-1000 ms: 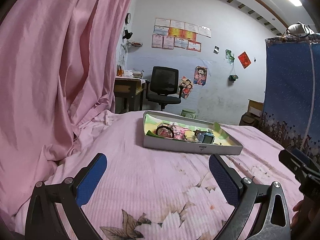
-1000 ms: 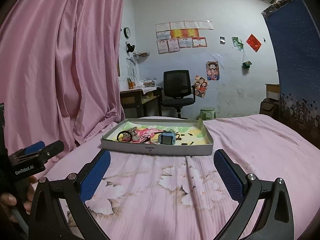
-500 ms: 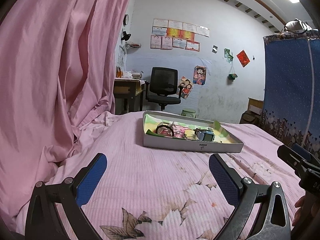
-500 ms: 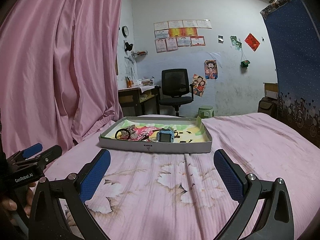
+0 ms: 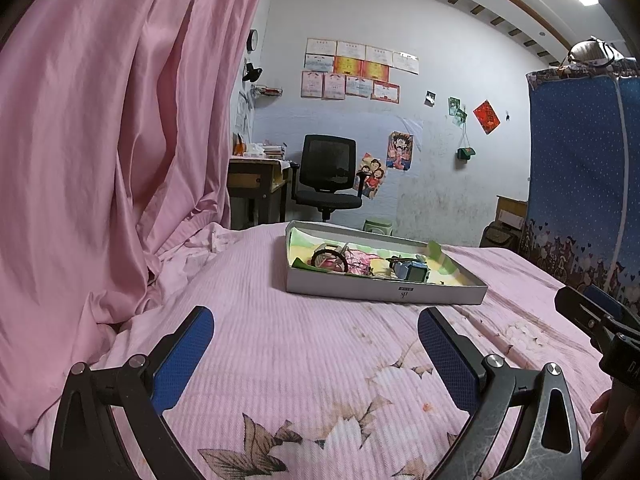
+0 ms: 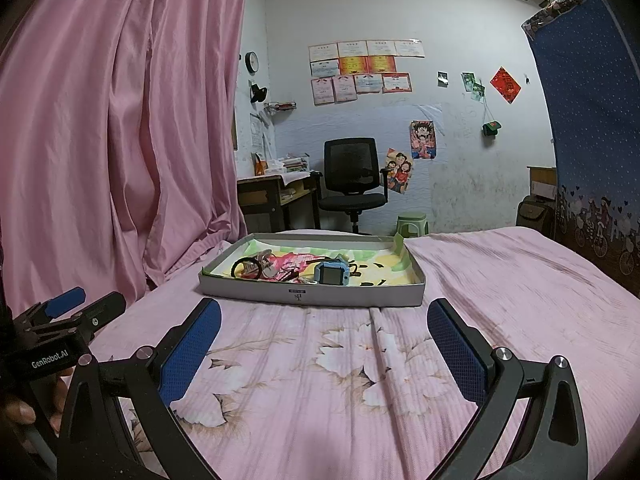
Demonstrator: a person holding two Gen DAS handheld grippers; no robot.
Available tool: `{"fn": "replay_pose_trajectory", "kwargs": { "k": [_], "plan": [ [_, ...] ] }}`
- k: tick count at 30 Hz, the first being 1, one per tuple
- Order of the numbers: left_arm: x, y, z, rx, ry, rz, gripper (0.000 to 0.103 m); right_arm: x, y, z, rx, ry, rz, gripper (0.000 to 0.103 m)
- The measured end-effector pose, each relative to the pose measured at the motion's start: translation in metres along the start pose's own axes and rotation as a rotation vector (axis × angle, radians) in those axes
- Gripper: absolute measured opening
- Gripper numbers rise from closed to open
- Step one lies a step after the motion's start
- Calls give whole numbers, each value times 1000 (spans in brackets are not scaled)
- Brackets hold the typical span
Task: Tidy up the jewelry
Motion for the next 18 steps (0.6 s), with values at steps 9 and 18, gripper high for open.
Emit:
{"fn": "replay_pose_trajectory", "kwargs": {
  "k": [9,18],
  "plan": [
    [0,0,1,-1,0,-1,103,0,0,0,0,0,1,102],
    [-1,0,1,-2,0,-1,103,0,0,0,0,-1,1,102]
  ]
}}
Point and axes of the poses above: each gripper's, at about its wrist camera, not at the fingertips, and z roughly against the way its jaws point, x to its left, y to its underside, the point moved 4 cm from there along -z, roughly the way its jaws point, and after that the axes turned 1 degree about x, right-handed, at the moved point
